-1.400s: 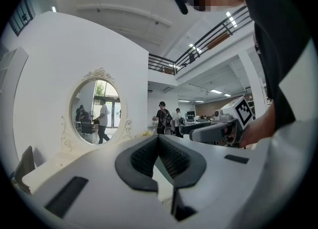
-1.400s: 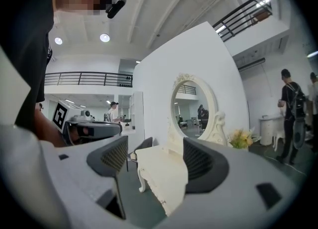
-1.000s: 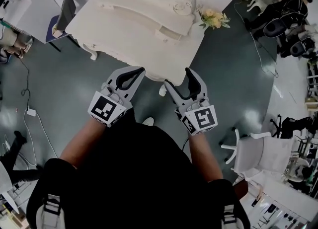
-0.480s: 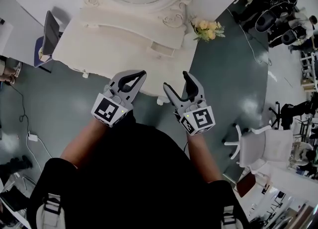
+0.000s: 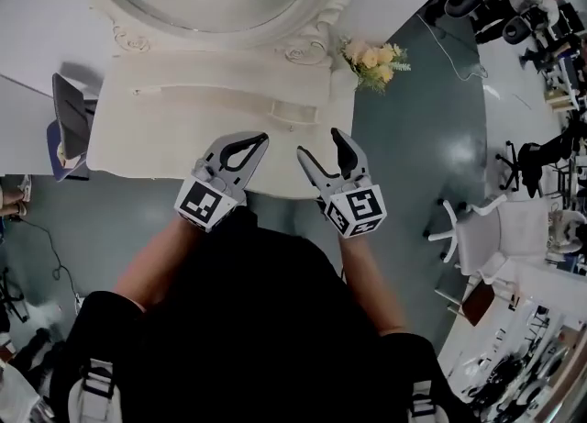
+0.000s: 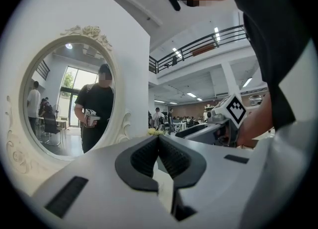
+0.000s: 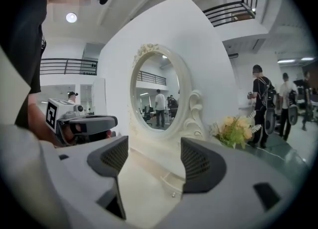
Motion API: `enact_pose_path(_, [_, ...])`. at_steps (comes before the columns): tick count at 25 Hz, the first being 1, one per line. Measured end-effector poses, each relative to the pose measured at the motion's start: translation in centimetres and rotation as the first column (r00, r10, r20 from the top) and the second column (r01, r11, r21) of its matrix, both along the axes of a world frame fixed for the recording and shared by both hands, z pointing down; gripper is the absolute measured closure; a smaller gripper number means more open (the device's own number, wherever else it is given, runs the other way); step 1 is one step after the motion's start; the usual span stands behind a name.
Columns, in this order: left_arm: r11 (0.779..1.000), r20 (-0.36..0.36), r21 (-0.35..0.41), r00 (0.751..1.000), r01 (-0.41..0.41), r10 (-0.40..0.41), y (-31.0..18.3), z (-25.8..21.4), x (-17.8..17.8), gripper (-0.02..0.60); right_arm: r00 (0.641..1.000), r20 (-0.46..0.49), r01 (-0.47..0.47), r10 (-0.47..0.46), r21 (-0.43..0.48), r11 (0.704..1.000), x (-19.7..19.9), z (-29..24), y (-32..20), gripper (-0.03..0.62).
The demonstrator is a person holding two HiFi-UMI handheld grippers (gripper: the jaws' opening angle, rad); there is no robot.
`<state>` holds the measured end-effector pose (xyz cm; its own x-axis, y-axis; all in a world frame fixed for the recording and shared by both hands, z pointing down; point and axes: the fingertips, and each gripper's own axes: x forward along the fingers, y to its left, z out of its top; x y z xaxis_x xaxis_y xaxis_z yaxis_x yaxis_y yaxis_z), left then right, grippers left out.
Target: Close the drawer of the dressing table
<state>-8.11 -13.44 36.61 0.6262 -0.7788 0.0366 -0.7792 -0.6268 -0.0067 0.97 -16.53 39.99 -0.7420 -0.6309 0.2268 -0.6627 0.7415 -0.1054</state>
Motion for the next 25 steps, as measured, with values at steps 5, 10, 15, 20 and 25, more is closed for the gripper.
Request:
enact_pose_path(5, [0.996, -0.021, -0.03, 0.996, -0.085, 0.085, -2.9, 2.2, -1.8, 0.588, 0.993, -0.056, -0.103, 0.1, -0.063, 0.993, -1.5, 4.0, -2.5, 0.263])
enact_pose_path(10, [0.991, -0.008, -0.017, 0.991, -0.134, 0.134, -5.3, 4.5, -2.8, 0.588, 0.979, -0.125, -0.176, 0.162, -0.113, 0.978, -2.5, 8.5, -4.0, 0.263])
enact_pose_path(15, [0.986, -0.016, -0.046, 0.987, -0.162, 0.162, -7.3, 6.9, -3.1, 0.588, 0.963, -0.158, -0.247, 0.219, -0.19, 0.95, -2.7, 13.1, -5.2, 0.263])
enact_pose_path(20, [0.979, -0.015, -0.086, 0.983, -0.184, 0.183, -8.4, 9.0, -2.9, 0.588, 0.948, -0.196, -0.297, 0.252, -0.256, 0.92, -2.3, 17.3, -5.6, 0.267])
enact_pose_path(25, [0.973, 0.001, -0.108, 0.978, -0.206, 0.207, -9.3, 10.4, -2.9, 0.588, 0.934, -0.227, -0.339, 0.274, -0.334, 0.88, -2.2, 21.1, -5.5, 0.284])
